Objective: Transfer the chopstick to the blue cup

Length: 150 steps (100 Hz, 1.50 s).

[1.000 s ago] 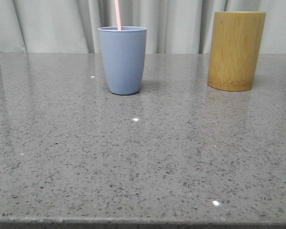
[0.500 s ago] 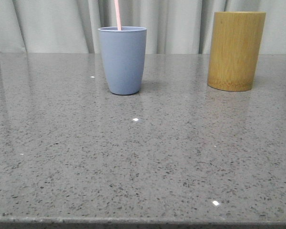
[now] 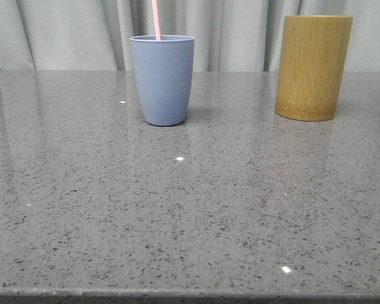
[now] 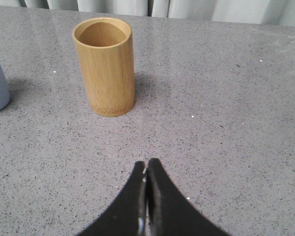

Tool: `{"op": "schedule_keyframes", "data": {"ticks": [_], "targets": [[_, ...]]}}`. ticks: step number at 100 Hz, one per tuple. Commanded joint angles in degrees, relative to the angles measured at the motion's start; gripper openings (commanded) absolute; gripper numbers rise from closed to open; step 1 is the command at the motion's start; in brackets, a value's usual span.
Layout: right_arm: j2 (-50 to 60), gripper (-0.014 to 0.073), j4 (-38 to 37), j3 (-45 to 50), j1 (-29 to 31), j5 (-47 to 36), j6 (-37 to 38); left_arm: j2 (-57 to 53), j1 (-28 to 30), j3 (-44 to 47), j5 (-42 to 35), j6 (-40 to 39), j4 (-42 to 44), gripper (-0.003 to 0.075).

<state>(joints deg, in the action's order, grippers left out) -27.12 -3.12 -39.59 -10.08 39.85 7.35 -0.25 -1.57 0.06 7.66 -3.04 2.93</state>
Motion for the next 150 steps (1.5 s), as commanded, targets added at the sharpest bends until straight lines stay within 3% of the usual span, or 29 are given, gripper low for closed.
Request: {"op": "schedule_keyframes", "data": {"ticks": [1, 62, 97, 124, 150], "targets": [[-0.12, -0.0068, -0.81, -1.41, 0.35, -4.16, -0.59, -1.92, 0.16, 0.59, -5.2, -0.48, 0.02, -0.0019], [0.99, -0.0068, -1.86, 0.23, 0.35, -6.81, -0.65, -1.92, 0.16, 0.59, -5.2, -0.48, 0.02, -0.0019], [16.18, -0.0068, -2.57, 17.28, 2.22, -30.58, -0.65, -1.92, 0.16, 0.59, -5.2, -0.48, 0.02, -0.0019], [29.05, -0.0068, -2.57, 28.4, 4.64, -32.18, -0.65, -1.92, 0.16, 0.59, -5.2, -0.48, 0.02, -0.0019], [28.91, -0.0068, -2.46, 33.57, 4.72, -33.41, -0.61, -1.92, 0.16, 0.59, -5.26, -0.48, 0.02, -0.0019]]}}
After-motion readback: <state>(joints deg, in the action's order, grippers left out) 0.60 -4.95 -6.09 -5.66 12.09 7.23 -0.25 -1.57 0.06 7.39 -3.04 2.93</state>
